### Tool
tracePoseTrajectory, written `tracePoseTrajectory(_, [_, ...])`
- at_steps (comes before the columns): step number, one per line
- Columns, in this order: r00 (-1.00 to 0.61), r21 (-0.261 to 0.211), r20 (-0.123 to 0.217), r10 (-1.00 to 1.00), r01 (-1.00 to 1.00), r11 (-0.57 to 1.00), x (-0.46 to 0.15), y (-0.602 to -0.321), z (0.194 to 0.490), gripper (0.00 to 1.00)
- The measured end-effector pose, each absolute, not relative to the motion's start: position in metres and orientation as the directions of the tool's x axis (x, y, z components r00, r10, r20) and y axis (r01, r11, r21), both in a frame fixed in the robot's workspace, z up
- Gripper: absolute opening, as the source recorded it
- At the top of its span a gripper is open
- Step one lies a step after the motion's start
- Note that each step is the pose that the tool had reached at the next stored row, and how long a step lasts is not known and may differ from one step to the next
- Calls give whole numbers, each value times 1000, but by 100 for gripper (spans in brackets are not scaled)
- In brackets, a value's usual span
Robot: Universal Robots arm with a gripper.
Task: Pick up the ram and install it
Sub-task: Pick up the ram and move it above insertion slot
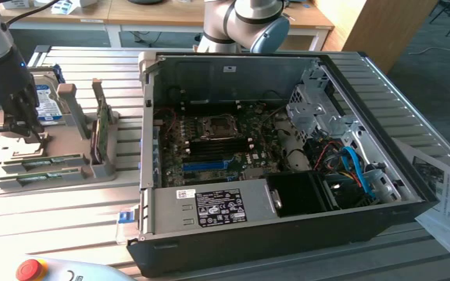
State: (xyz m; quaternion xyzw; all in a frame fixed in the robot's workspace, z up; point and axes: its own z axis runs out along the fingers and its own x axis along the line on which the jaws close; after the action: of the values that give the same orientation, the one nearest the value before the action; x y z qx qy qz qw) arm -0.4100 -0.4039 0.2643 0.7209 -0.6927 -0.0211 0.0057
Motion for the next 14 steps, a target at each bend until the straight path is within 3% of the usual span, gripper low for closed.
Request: tracePoseTrajectory(14, [51, 32, -22, -998, -998, -51, -410, -407, 264, 31])
